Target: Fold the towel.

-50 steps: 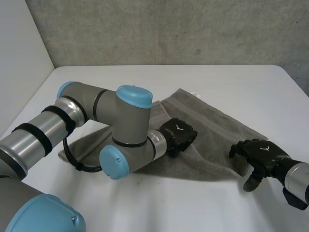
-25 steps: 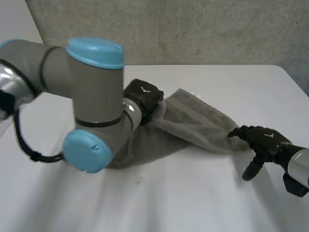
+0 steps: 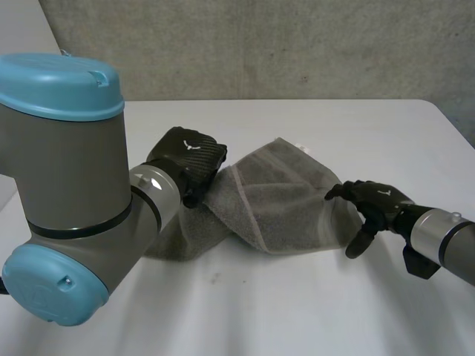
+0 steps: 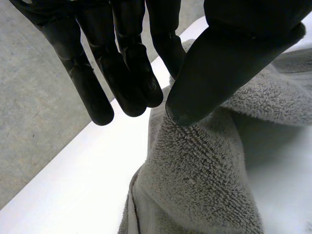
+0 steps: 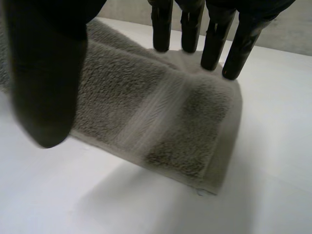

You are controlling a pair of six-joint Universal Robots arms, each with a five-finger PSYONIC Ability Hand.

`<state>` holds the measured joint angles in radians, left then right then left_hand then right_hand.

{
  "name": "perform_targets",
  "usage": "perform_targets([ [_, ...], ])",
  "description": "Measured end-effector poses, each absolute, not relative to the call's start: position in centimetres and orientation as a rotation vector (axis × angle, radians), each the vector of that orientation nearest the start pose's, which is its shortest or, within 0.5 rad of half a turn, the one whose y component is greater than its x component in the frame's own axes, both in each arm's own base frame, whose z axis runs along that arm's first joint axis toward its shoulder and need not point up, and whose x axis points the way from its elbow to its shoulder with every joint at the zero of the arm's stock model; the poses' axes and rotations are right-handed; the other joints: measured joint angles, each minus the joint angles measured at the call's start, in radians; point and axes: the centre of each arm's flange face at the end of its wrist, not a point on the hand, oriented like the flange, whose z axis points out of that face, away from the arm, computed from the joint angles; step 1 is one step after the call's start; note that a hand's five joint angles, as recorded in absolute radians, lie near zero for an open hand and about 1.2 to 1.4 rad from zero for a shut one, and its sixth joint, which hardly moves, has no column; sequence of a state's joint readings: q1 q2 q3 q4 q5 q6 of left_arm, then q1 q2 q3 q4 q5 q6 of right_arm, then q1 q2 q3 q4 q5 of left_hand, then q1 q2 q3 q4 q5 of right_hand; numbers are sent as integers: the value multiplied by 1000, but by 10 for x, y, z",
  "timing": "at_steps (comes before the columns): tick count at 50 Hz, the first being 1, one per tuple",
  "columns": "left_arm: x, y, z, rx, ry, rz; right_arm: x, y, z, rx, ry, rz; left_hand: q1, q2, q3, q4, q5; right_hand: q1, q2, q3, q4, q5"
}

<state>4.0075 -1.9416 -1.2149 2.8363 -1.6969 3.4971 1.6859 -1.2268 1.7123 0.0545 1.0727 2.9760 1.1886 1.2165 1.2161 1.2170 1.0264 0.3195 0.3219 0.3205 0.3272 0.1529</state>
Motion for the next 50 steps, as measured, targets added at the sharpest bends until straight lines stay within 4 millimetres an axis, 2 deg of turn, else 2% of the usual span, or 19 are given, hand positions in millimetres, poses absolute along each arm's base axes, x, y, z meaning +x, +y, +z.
perform_targets([
  [6,-324,-202,266,1195,2342,-1907,214,-271,164,-741,2277,-1395,0,0,0,0,0,185,185,189,182,188],
  [14,-323,-208,262,1175,2341,-1912,211,-277,157,-958,2321,-1508,0,0,0,0,0,172,184,180,175,156],
  [19,-322,-212,258,1163,2340,-1913,210,-283,146,-1059,2345,-1507,0,0,0,0,0,172,184,180,175,153],
  [29,-323,-214,255,1159,2337,-1920,213,-295,127,-1088,2354,-1474,0,0,0,0,0,170,184,178,167,147],
  [50,-325,-216,250,1163,2339,-1917,221,-322,119,-1091,2319,-1537,0,0,0,2,0,258,248,257,249,255],
])
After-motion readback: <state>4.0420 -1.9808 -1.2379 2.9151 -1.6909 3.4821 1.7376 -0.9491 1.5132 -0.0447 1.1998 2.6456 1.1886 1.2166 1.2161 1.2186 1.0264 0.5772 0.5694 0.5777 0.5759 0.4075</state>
